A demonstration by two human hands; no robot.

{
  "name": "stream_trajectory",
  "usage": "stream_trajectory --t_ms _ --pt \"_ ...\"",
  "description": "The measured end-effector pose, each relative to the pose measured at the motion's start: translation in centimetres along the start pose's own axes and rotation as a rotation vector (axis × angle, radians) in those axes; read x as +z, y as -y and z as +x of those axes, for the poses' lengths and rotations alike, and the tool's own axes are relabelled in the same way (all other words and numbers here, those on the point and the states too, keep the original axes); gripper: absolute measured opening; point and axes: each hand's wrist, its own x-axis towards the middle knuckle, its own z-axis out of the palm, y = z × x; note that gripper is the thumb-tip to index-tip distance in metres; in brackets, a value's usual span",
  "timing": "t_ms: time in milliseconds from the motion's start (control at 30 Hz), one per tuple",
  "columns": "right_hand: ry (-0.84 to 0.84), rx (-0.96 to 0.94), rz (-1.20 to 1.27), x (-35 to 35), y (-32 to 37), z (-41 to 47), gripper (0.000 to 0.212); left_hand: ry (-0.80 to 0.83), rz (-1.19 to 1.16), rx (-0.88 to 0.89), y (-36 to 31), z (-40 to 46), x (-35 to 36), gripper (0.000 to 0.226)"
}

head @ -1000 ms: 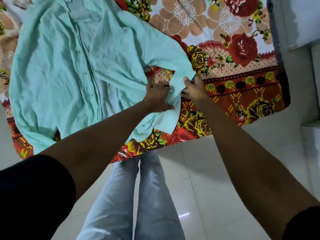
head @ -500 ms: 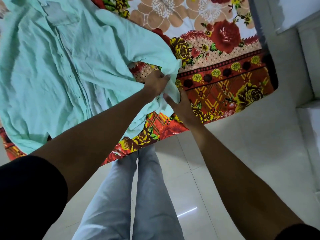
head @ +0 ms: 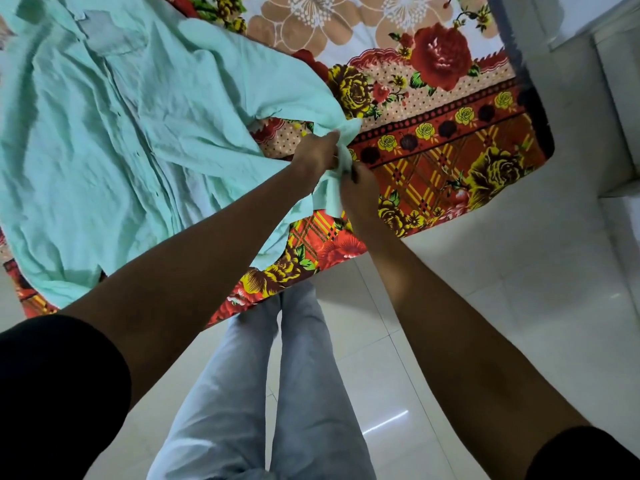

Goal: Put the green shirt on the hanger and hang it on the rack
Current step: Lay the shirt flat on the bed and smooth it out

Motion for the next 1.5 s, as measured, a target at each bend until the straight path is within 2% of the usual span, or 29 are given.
stream_trajectory --t_ms 100,167,233,300,367,467,533,633,733,800,900,1000,1167,1333,1433,1500 --pt "0.047 0.249 0.27 -1.3 0.0 0.9 0.019 0.068 -0.096 0.028 0.9 -0.4 -0.7 0.021" --pt "0.123 0.305 0.438 -2.3 0.1 1.2 0.023 0.072 -0.025 0.092 1.9 -0.4 -1.0 0.01" --pt "0.177 0.323 0.566 -3.2 0.2 1.7 0.026 0.143 0.051 0.108 2.8 -0.9 -1.1 0.003" --pt "0.217 0.331 0.588 -3.8 0.2 2.2 0.029 0.221 0.116 0.11 3.4 -1.0 -1.2 0.025" --pt "0.251 0.321 0.546 -4.3 -0.1 2.6 0.034 0.273 0.235 0.128 3.3 -1.2 -1.6 0.031" --pt "0.21 0.269 0.345 -4.9 -0.3 3.0 0.034 0.271 0.335 0.117 3.5 -0.9 -1.6 0.031" --pt "0.129 0.199 0.127 -5.5 -0.7 3.4 0.031 0.198 0.279 0.123 4.3 -0.7 -1.4 0.022" --pt "-0.018 0.058 -0.244 -6.4 -1.6 3.5 0.033 0.105 0.194 0.072 5.7 -0.7 0.1 0.022" --pt "-0.03 0.008 -0.446 -6.3 -2.1 3.0 0.042 0.273 -0.039 -0.065 6.0 -1.8 2.2 0.023" --pt "-0.055 -0.064 -0.605 -5.4 -1.9 2.4 0.047 0.293 -0.138 -0.095 6.0 -2.1 2.5 0.018" --pt "-0.106 -0.302 -0.657 -3.2 -1.2 1.7 0.05 0.224 -0.231 -0.059 6.2 -1.2 0.9 0.024" --pt "-0.095 -0.419 -0.732 -0.2 0.6 1.9 0.055 0.154 -0.239 0.05 5.7 -0.3 -2.1 0.018" --pt "0.101 -0.489 -0.808 6.0 5.4 2.9 0.057 -0.125 -0.103 0.234 5.7 2.7 -9.5 0.016" --pt "0.317 -0.699 -0.747 13.1 10.3 4.9 0.052 -0.485 0.064 0.437 3.9 4.5 -16.3 0.027" --pt "0.461 -0.866 -0.72 18.4 14.4 6.5 0.052 -0.716 0.093 0.427 3.5 6.6 -21.3 0.04" --pt "0.532 -0.962 -0.761 21.7 17.1 7.6 0.051 -0.759 0.143 0.305 2.7 7.7 -24.3 0.051"
